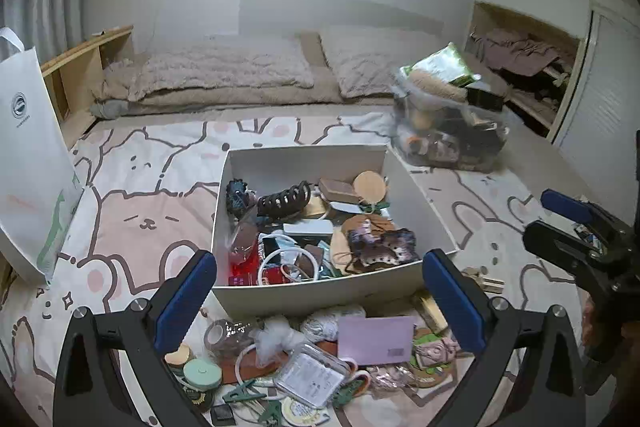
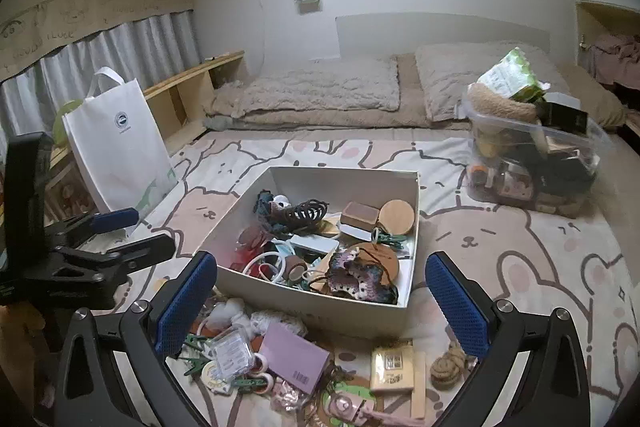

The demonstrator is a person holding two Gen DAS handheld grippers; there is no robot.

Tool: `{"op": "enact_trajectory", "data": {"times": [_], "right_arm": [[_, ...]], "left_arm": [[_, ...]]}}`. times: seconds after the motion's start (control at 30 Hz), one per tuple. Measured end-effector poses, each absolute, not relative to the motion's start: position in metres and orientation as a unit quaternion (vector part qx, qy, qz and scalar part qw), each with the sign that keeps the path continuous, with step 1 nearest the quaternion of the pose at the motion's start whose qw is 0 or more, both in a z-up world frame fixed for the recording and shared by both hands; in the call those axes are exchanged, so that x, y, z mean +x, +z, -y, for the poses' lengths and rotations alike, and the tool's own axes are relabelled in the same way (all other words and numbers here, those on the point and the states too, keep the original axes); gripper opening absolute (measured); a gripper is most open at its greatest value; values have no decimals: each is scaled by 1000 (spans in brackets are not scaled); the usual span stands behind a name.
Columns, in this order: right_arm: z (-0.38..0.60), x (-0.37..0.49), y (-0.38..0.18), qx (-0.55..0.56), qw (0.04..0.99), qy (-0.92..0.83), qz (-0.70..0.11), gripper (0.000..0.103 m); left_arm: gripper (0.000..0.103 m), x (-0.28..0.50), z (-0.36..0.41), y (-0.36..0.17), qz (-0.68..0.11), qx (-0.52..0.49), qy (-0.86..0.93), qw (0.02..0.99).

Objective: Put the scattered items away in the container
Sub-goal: 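Withdraw both open tools from the shoebox and back away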

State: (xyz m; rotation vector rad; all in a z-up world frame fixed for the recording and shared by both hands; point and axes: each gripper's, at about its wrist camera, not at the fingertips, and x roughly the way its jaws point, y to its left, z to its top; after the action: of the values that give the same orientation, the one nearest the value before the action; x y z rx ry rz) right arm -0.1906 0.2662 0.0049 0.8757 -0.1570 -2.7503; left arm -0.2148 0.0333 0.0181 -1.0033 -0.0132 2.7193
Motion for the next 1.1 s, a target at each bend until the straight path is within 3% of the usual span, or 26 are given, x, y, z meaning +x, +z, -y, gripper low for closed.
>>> {"op": "enact_trajectory", "data": {"times": [0.53,1.1], "right_arm": [[-257,-116,19,260,113,-958,34,103],[-252,-43,20,233,102,-967,32,103]], "left_arm": [[103,-119,-32,52,-10,-264,957,120],[103,-45,-11,44,11,-245,963,111]]}}
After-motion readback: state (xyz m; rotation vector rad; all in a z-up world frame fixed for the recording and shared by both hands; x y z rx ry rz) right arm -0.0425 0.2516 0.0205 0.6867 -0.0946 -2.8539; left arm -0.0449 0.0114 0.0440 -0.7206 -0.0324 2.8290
